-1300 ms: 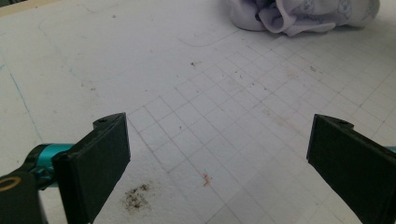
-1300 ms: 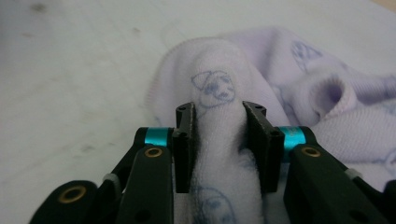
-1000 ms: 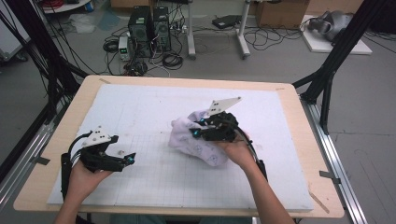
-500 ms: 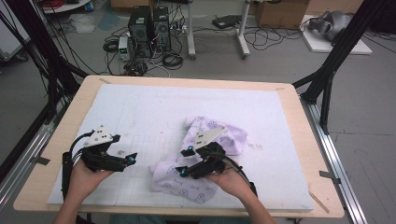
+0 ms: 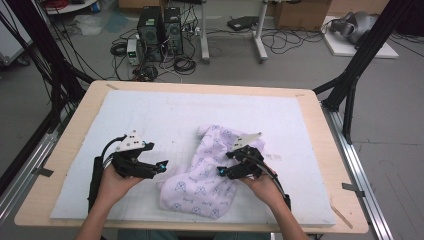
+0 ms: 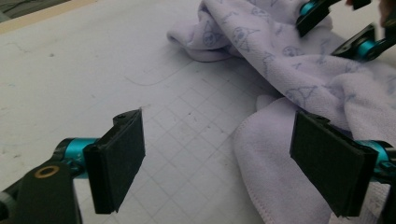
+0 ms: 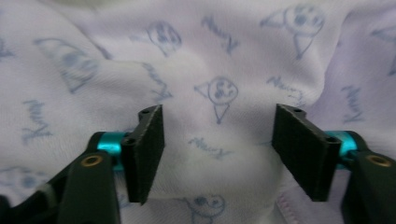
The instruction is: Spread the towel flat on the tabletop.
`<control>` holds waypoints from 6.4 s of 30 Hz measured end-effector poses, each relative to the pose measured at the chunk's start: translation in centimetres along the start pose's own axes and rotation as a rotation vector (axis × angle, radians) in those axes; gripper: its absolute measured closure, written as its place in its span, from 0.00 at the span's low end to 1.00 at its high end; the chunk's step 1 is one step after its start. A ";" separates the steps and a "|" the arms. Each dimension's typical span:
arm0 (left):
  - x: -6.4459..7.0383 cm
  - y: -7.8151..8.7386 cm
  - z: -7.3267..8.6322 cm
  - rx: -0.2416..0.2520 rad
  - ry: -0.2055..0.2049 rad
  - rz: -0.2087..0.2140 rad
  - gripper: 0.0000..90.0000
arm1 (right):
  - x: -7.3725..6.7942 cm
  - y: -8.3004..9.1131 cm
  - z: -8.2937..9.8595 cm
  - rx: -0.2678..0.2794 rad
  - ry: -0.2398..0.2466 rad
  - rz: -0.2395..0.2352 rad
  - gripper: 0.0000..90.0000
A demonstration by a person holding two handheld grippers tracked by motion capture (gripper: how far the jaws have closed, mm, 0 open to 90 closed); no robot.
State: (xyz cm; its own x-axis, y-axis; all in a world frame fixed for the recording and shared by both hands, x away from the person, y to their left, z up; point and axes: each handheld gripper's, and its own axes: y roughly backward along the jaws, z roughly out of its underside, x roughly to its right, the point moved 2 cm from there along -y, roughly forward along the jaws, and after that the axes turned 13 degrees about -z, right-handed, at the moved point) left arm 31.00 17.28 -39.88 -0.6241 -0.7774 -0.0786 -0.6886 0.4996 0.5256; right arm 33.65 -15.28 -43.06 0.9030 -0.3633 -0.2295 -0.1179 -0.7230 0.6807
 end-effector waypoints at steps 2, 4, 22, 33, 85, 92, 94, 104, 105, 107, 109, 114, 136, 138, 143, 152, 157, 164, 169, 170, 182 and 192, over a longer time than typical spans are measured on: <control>0.1 -0.1 0.0 -0.003 -0.010 0.006 0.23 | 0.1 -0.4 0.1 -0.018 0.003 0.001 0.49; 0.1 -0.1 0.1 -0.010 -0.013 0.018 0.26 | -0.1 -1.4 0.4 -0.029 0.028 -0.009 0.64; 0.1 0.2 0.5 -0.025 -0.020 0.069 0.42 | -4.4 4.8 4.7 -0.050 0.114 -0.131 0.90; 2.0 -2.6 -0.1 -0.075 -0.069 0.165 0.51 | -1.6 6.2 3.8 0.080 0.034 -0.038 0.60; 4.4 -4.0 -3.0 -0.047 -0.111 0.210 0.55 | -0.6 6.0 3.8 0.059 0.029 -0.005 0.70; 5.6 -8.9 -3.7 -0.112 -0.084 0.269 0.55 | 2.1 7.2 3.9 0.089 -0.033 0.054 0.57; 5.6 -10.4 -3.5 -0.173 -0.039 0.313 0.53 | 2.6 6.5 3.9 0.062 -0.040 0.060 0.53; 6.2 -13.4 -2.6 -0.276 -0.025 0.313 0.75 | 3.5 3.7 4.0 -0.059 -0.034 0.036 0.67; 6.1 -13.4 -2.5 -0.274 -0.029 0.306 0.81 | 3.5 3.5 4.0 -0.064 -0.035 0.032 0.73; 6.1 -13.3 -2.5 -0.276 -0.046 0.309 0.92 | 3.4 3.2 3.9 -0.068 -0.016 0.027 0.85; 6.3 -12.9 -2.6 -0.265 -0.067 0.293 0.93 | 3.2 3.4 3.7 -0.072 0.013 0.042 0.87; 4.9 -10.7 -3.2 -0.214 -0.076 0.231 0.94 | 2.9 4.0 2.7 -0.024 0.040 0.047 0.88; -1.7 0.7 -3.7 -0.077 -0.002 -0.022 0.94 | 0.6 4.2 -4.0 0.056 0.175 -0.043 0.89; -0.2 1.7 -1.4 -0.097 -0.020 -0.002 0.94 | -0.2 3.9 -3.0 0.041 0.174 -0.062 0.89; 1.6 2.4 1.9 -0.114 -0.039 0.042 0.94 | -2.2 3.0 -0.1 0.009 0.176 -0.088 0.89; 3.2 4.1 4.0 -0.102 -0.045 0.090 0.93 | -4.8 1.9 2.9 -0.010 0.173 -0.161 0.89; 3.0 4.3 3.8 -0.111 -0.039 0.122 0.81 | -4.8 2.3 2.9 0.000 0.166 -0.195 0.77; 1.9 4.9 1.3 -0.057 -0.038 0.131 0.69 | -2.8 5.0 1.5 0.104 0.125 -0.140 0.65; 1.2 5.4 0.5 -0.035 -0.031 0.122 0.65 | -0.3 6.5 1.9 0.163 0.040 -0.087 0.65; 1.1 5.4 0.4 -0.030 -0.023 0.117 0.65 | -0.3 6.5 1.9 0.163 0.040 -0.087 0.65; 0.6 0.9 -0.3 -0.085 -0.057 0.102 0.74 | -1.4 6.0 1.2 0.163 0.042 -0.131 0.62; 1.3 -0.4 1.8 -0.177 -0.086 0.172 0.94 | -3.4 1.3 1.6 -0.018 0.089 -0.198 0.92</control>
State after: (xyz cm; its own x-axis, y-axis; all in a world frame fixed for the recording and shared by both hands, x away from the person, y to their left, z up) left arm 29.77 16.74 -41.75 -0.7606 -0.6478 -0.0427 -0.4988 0.5411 0.6770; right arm 29.73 -15.93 -42.52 0.9407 -0.1617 -0.2983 0.0718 -0.7643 0.6409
